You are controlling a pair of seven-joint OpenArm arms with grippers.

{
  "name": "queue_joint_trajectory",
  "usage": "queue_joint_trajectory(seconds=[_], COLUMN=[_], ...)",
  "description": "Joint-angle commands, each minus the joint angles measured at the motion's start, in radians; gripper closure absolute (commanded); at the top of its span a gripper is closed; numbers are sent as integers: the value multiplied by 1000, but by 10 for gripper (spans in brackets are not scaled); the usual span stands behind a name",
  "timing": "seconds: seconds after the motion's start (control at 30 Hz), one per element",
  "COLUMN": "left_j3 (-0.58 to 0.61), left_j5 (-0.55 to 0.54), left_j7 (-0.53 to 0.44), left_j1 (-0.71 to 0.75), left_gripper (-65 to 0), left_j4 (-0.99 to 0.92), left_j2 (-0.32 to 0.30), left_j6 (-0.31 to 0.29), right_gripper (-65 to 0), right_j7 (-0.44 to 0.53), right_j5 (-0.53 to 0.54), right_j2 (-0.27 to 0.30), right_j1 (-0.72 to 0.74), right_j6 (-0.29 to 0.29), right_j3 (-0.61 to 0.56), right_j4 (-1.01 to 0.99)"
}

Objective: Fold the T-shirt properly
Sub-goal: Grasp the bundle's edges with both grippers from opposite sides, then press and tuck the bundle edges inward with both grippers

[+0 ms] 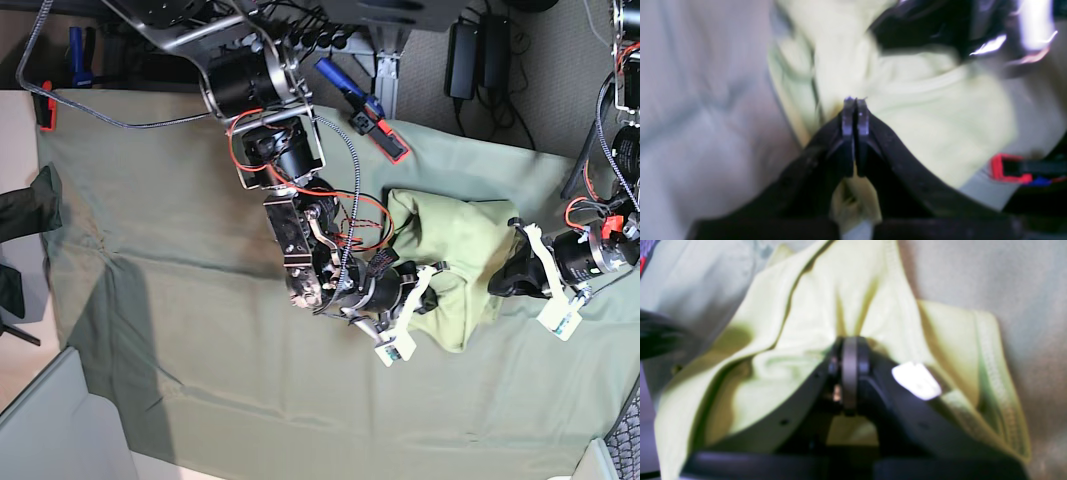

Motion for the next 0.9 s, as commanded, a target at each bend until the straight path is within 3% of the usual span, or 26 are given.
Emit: queue_joint_trajectory(seconds=[0.0,0.2,0.4,0.6,0.87], left_j3=[-4,2,107,164,164], left_j5=[-36,-51,68,286,362], left_j7=[6,31,-15,-169,-180], left_j1=[-12,33,93,84,85], left_gripper=[0,0,0,0,0], left_j4=[42,70,70,66,-22], left_j2=[-8,8,77,140,135], left_j6=[-9,-9,-9,-2,-2], right_gripper=[0,0,0,0,0], right_j7=[-7,8,-29,-106,-177], right_j5=[-10,0,64,99,99], right_j2=[-7,-8,-8,-8,-8], right_j1=[24,24,24,24,23], right_j6=[67,67,67,67,67], right_j3=[-1,-1,-1,-1,9], right_j4=[-5,9,92,208,328])
